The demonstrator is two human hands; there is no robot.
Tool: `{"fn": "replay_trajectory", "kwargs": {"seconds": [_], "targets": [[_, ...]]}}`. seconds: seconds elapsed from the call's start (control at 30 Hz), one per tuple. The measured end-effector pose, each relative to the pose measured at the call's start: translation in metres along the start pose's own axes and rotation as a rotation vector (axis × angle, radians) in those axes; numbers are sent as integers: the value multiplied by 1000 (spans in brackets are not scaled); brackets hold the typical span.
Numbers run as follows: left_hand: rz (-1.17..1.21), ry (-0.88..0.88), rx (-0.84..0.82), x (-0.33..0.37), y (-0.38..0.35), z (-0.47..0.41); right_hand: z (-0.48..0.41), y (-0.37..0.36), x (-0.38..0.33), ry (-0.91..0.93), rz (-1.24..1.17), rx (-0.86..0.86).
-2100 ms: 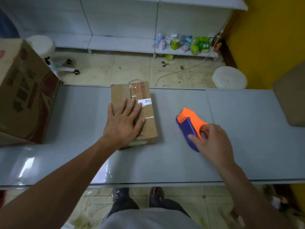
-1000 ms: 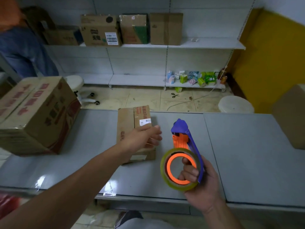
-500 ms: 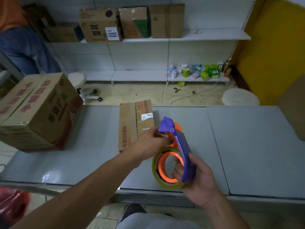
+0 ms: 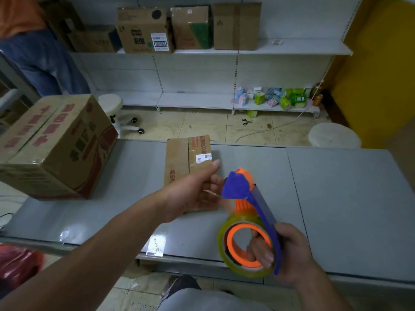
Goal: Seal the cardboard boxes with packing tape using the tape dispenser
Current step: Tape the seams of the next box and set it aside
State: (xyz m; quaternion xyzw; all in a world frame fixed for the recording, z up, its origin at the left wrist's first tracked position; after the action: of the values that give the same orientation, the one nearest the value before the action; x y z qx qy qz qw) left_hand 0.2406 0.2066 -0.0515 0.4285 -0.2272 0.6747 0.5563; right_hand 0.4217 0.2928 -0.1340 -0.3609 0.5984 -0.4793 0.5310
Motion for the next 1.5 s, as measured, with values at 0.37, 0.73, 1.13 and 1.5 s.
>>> {"fn": "replay_trajectory", "kwargs": {"seconds": [0.37, 0.73, 1.13, 1.5], "targets": [[-95, 22, -53, -5, -3, 13, 4, -8, -7, -124, 420, 96], [84, -55, -166, -13, -17, 13, -1, 18, 4, -85, -154, -271], [-347, -56, 284, -6, -21, 2, -12, 17, 9, -81, -170, -255], [-8, 190, 128, -25, 2, 5, -4, 27, -9, -148, -41, -236]]}}
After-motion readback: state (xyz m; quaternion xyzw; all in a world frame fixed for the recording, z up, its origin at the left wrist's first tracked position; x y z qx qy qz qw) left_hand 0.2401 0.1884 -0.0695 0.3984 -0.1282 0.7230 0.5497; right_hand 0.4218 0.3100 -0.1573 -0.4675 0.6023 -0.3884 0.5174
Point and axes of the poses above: each hand's wrist, its own z-axis away from the middle knuckle, its own y-axis out of the back of the hand, x = y × z, the point moved 3 cm from there along -z, towards the middle knuckle, and after that the axes turned 13 degrees about -z, right-handed, at the moved point
